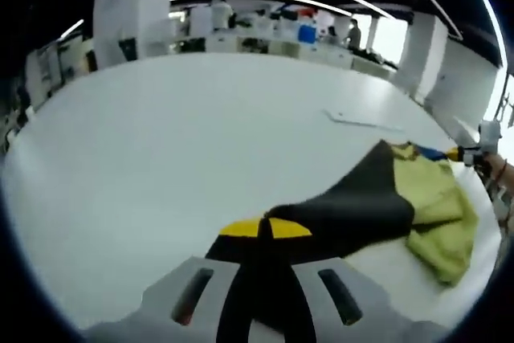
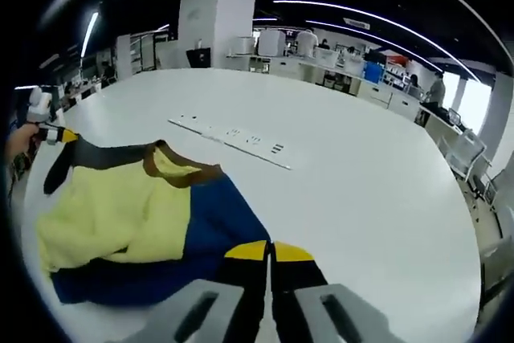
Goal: Fold the garment on the visible template until the final outline fits inside the template.
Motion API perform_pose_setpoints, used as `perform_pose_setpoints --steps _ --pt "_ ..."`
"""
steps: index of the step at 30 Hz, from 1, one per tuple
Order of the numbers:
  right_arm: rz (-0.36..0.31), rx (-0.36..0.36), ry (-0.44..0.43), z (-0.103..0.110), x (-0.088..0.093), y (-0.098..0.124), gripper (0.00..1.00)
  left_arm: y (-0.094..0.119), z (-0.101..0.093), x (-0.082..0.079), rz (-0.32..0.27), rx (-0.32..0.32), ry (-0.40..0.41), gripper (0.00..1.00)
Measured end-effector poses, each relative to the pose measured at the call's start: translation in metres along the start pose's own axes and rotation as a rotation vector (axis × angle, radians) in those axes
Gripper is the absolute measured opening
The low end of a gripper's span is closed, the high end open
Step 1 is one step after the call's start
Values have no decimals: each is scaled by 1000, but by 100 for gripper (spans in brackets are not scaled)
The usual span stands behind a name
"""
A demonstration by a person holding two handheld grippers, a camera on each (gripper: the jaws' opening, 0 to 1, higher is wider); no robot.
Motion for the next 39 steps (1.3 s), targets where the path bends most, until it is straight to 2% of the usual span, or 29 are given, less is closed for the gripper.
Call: perform_pose_setpoints --steps 3,4,6,7,10,11,13,16,18,22,28,31,35,37,39 --pt "-16 -15 -25 6 -3 1 0 2 1 -4 -26 -24 -3 1" --pt "-23 -22 -48 7 -4 2 0 2 5 -5 -31 -35 -11 4" --pt "-23 -17 -83 5 -4 2 8 3 10 -7 -43 -46 -22 16" --pt "-20 -12 -70 6 -5 5 13 8 7 -8 -52 -40 -20 20" --pt "-5 -2 -60 7 -4 10 21 13 5 -13 -80 -22 -36 25" --pt "-8 -8 -80 8 -5 12 24 13 5 -15 -88 -22 -52 28" --pt "-25 -14 -180 9 -7 18 35 15 5 -20 -101 -8 -80 34" --pt "-34 -17 -189 11 -10 22 49 26 -1 -24 -139 30 -117 45" --pt "-45 -27 -199 18 -14 28 54 33 -4 -24 -149 40 -154 54" --pt "-54 -48 -212 30 -17 34 59 48 -13 -26 -193 71 -166 66" --pt "-56 -74 -226 50 -20 44 65 62 -26 -24 -224 122 -186 80" --pt "-64 -105 -206 67 -18 52 66 72 -39 -22 -271 169 -194 91" --pt "-65 -119 -198 76 -14 56 71 79 -48 -16 -269 203 -233 97" --pt "-59 -120 -181 88 -7 65 71 86 -62 -12 -290 254 -241 99" --pt "-56 -121 -174 92 -4 67 71 91 -69 -8 -285 284 -250 99"
Point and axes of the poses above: the point that each gripper's makers call its tool centre point, and the gripper's own axes: y roughly backward along the fingers, z roughly to its left, x roughly out of its underside, the point moved 5 cm from there along y, roughly backward along the fingers, and after that the axes turned 3 degrees about -x, right-handed, at the moved point
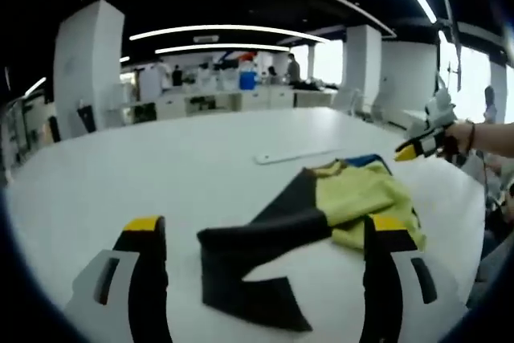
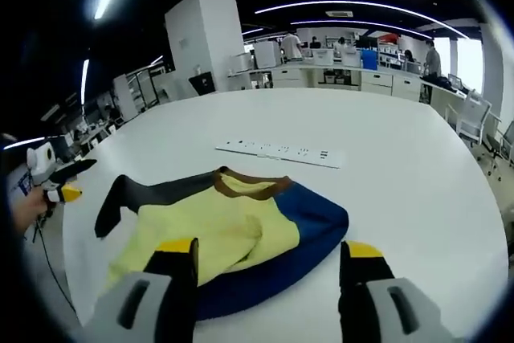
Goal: Fold the garment on the visible template until the final outline fits inside the template.
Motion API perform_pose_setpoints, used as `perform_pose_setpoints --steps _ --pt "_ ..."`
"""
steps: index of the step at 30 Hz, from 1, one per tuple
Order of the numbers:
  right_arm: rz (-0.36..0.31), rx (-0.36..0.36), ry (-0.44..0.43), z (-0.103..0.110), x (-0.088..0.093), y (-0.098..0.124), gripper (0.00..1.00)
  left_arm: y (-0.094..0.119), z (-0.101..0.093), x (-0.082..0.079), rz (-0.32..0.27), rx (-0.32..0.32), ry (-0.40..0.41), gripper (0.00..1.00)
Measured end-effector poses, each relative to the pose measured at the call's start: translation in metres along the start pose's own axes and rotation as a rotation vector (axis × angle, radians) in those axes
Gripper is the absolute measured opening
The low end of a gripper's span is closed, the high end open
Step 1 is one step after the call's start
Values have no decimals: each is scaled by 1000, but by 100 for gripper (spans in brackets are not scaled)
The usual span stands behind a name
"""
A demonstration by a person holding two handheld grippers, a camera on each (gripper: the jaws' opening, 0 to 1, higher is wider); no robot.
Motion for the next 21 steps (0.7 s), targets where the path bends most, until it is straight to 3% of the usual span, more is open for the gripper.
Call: perform_pose_setpoints --steps 5,9,21 --pt "12 -10 -22 5 12 0 73 4 -20 2 11 44 -44 99" --pt "23 -37 -43 24 27 6 70 6 -34 6 22 79 -57 99" --pt "55 -57 -81 58 70 17 60 6 -77 24 38 174 -90 84"
Point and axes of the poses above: the point that each gripper's makers call its tool centre point, and the gripper's own axes: y roughly backward along the fingers, z roughly to its left, x roughly out of its underside, the point moved 5 cm from there along y, roughly backward along the fingers, and after that the axes turned 3 degrees about -x, right-handed, at the moved point
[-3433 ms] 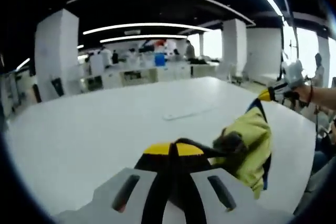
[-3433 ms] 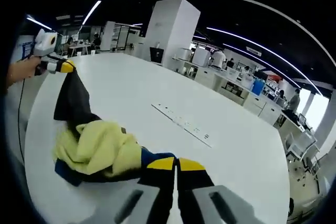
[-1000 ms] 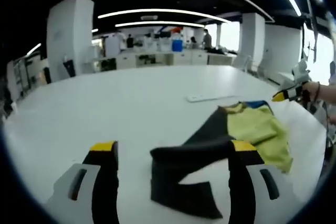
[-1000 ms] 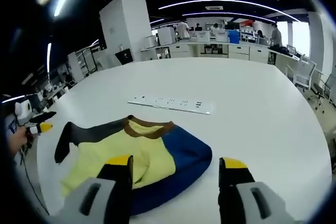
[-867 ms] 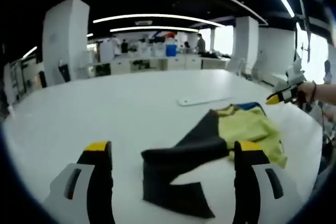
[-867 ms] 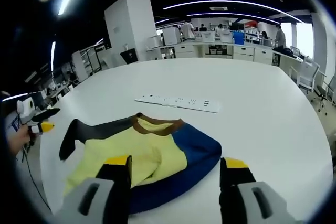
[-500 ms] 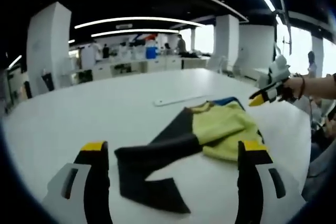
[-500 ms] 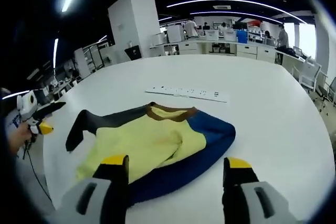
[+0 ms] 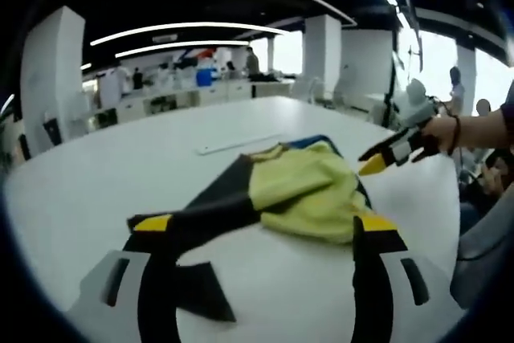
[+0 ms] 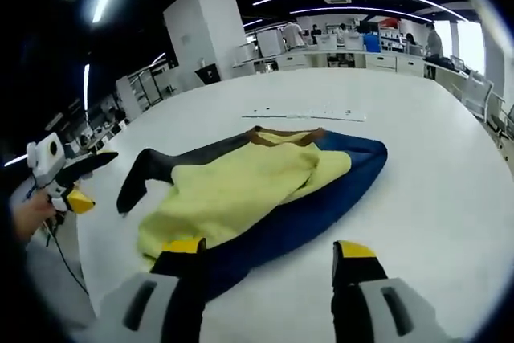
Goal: Fold the garment on the visible template until the final outline fits inside the template.
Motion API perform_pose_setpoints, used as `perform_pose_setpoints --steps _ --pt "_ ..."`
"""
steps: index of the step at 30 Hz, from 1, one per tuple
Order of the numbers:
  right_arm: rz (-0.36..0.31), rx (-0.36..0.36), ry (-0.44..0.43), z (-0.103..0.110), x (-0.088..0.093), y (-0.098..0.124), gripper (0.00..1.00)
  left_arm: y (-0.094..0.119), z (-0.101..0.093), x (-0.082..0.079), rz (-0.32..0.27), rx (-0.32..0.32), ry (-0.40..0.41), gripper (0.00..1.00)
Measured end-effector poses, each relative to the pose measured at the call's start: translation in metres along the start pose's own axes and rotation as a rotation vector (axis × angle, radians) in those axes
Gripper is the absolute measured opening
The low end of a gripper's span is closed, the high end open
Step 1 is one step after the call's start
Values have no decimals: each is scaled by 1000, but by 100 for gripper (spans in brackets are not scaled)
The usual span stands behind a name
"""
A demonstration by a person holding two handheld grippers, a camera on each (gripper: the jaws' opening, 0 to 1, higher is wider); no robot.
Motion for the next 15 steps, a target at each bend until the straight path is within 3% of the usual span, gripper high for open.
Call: perform_pose_setpoints --steps 4,10,15 --pt "-20 1 -15 3 8 -3 55 -3 -13 1 -17 25 -15 78" --pt "-38 -2 -23 8 17 -5 43 -13 -19 2 -24 39 -28 69" --pt "-55 -23 -27 15 25 -11 27 -22 -31 10 -9 74 -27 62"
Point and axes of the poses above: the point that each gripper's makers call its tool centre point, and the gripper's own axes: y roughly backward along the fingers, z roughly to its left, x roughly out of its underside, the point moved 5 cm from there along y, roughly backward along the fingers, and after that the axes turned 3 degrees about -x, right-handed, at the moved point
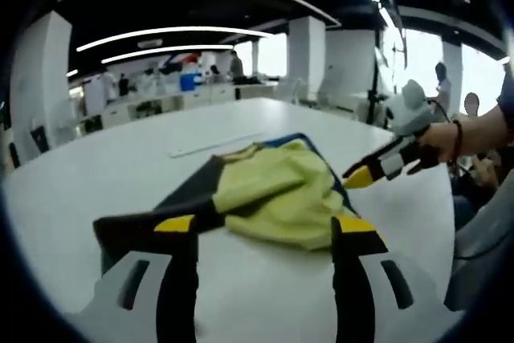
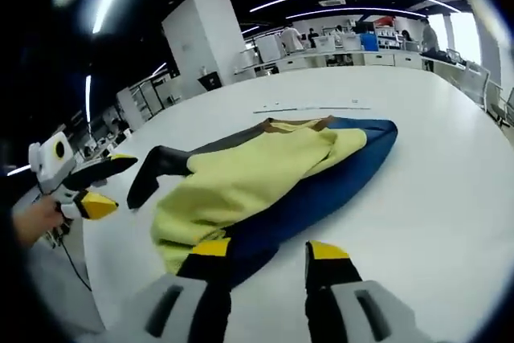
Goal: Fold the garment on the visible template until the final outline fits inside the template.
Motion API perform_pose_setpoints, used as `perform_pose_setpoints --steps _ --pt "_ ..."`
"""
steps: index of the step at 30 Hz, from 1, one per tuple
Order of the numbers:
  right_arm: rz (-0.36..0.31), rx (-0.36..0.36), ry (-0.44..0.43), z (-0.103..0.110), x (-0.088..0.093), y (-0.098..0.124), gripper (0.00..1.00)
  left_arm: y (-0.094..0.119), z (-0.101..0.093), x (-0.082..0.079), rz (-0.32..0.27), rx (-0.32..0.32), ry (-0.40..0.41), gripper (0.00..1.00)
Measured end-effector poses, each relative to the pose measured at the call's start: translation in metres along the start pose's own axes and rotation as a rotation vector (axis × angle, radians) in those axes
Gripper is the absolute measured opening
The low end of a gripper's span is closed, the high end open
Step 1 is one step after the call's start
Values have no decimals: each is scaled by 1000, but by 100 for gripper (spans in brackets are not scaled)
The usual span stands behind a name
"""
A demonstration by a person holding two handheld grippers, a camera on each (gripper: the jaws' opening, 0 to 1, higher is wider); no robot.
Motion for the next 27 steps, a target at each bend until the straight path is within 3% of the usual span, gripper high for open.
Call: perform_pose_setpoints --steps 5,9,17,23,27 --pt "-50 -42 -72 8 4 -3 16 -9 -14 8 18 34 -9 58" --pt "-46 -39 -61 10 8 -3 6 -15 -21 15 32 56 -12 55" --pt "-86 -71 -187 25 11 -1 4 -32 -33 22 56 87 -5 41" --pt "-86 -81 -214 32 18 -5 3 -41 -41 25 73 99 -4 39" --pt "-78 -90 -223 38 22 -7 1 -46 -45 32 106 93 -4 30"
Point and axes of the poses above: the point that each gripper's makers call its tool centre point, and the gripper's own axes: y roughly backward along the fingers, z roughly to its left, x roughly out of its underside, the point moved 5 cm from there along y, roughly backward along the fingers, and after that the axes turned 3 degrees about -x, right-handed, at the moved point
